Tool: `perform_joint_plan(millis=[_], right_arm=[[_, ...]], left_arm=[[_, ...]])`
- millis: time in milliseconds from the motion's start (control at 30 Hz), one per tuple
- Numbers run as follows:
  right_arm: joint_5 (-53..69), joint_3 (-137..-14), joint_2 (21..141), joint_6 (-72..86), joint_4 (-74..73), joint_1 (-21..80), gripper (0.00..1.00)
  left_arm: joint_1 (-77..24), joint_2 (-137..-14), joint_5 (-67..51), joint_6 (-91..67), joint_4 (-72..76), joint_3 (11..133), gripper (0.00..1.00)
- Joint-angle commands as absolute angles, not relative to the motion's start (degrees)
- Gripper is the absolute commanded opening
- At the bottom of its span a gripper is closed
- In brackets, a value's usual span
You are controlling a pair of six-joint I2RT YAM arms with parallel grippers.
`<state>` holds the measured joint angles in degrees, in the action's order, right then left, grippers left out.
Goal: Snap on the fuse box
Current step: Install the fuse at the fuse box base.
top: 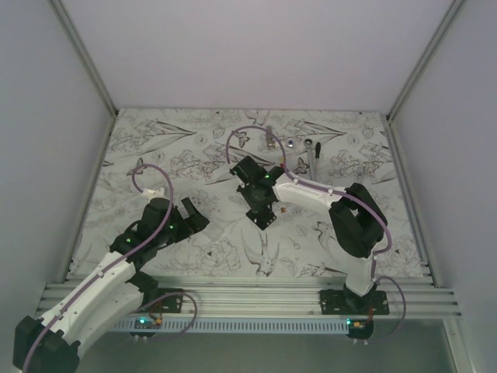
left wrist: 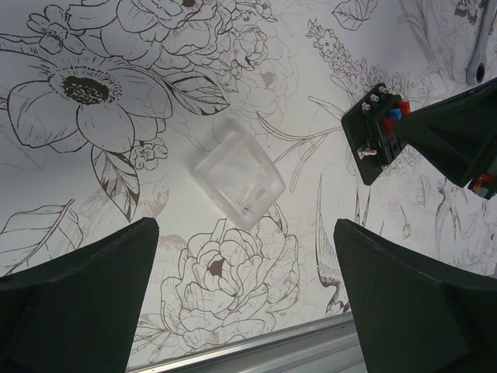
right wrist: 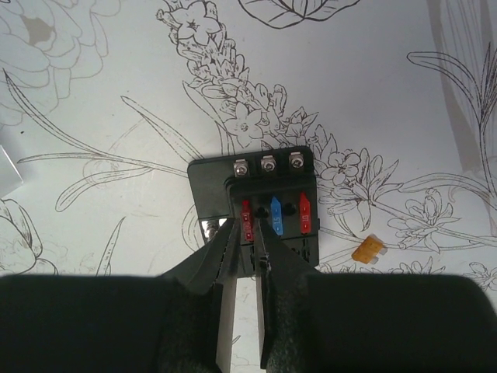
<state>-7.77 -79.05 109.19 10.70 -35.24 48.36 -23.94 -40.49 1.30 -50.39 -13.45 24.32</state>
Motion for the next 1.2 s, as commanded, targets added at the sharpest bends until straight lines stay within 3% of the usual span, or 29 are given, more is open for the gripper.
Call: perform_joint_plan(millis=[0, 567, 733, 1167], right_arm=[[-7.9, -79.1, 109.6, 10.2, -34.1, 47.8, 0.18], [-6.1, -78.9, 110.4, 10.0, -33.8, 47.6, 0.14], [-6.6, -79.1, 110.8, 10.1, -34.0, 47.6, 0.0], [-9.5, -76.4, 117.1, 11.2, -36.5, 47.4, 0.0]], left_arm=[[-23.5, -40.4, 0.5, -50.7, -14.8, 24.8, 1.0], [-23.6, -40.9, 0.5, -50.6, -14.8, 25.4, 1.0], [-23.6, -41.2, 0.6, -50.7, -14.8, 25.5, 1.0], [-23.6, -41.2, 0.7, -50.6, -14.8, 25.3, 1.0]])
